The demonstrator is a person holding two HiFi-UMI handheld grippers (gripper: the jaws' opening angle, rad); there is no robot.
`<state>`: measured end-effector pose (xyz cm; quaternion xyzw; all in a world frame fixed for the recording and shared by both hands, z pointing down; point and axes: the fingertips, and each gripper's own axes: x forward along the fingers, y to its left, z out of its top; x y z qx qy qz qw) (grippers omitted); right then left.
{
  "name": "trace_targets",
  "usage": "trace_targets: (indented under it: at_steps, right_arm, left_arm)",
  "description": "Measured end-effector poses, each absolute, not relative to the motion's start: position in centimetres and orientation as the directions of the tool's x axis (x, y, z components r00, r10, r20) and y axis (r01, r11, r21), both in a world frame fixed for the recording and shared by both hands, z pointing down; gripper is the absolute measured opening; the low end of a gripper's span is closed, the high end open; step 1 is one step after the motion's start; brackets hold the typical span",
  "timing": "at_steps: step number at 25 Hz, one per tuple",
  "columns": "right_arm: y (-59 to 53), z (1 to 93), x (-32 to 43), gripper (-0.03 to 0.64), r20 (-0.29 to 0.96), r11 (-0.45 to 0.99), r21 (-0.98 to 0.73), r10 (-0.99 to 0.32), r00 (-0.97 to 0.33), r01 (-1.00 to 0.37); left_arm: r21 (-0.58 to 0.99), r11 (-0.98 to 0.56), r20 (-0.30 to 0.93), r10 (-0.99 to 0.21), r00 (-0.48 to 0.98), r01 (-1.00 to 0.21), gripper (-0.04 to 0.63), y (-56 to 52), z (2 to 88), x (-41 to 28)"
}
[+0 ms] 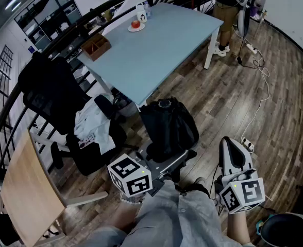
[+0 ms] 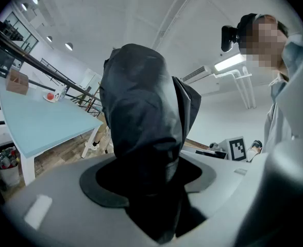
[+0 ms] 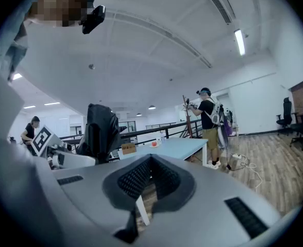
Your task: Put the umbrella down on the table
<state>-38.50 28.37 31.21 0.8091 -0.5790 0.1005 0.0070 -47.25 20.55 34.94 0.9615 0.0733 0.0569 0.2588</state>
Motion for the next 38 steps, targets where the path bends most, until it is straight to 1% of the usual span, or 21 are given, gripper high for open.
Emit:
trace_targets:
  at_steps: [10,21,26,33,38]
  right_arm:
    - [27.8,31.1,-38.4,-0.002,0.173,-0.322,-0.094,-0.937,0.303,-0.942]
    - [28.6,31.5,-38.2,-0.002,0.18,-0.371,-0.121,-0.92,0.348,-0.921]
    - [29.1,32.3,-37.7,-0.002,0.204,-0.384,-0.141,-0.913,0.353,-0.912]
    - [28.5,32.8,-35.0,-0.002,0.202,-0.362,-0.157,-0.922,0.329,-0.919]
    - [28.5,33.3,-31.7,-0.002,0.208,-0.353,-0.169,-0.925,0.317,-0.92]
  left_arm:
    - [0.504,-0.856,0.072,0.175,0.982,0.115,0.273,20.0,35.0,-46.7]
    - [0.505,-0.854,0.087,0.197,0.977,0.127,0.273,19.8,35.4,-47.1]
    - [0.515,-0.848,0.097,0.203,0.974,0.126,0.273,20.0,35.6,-46.7]
    - [0.523,-0.847,0.119,0.184,0.976,0.096,0.273,20.0,35.9,-44.3]
    - [0.532,-0.842,0.117,0.176,0.977,0.088,0.273,19.6,36.0,-41.0]
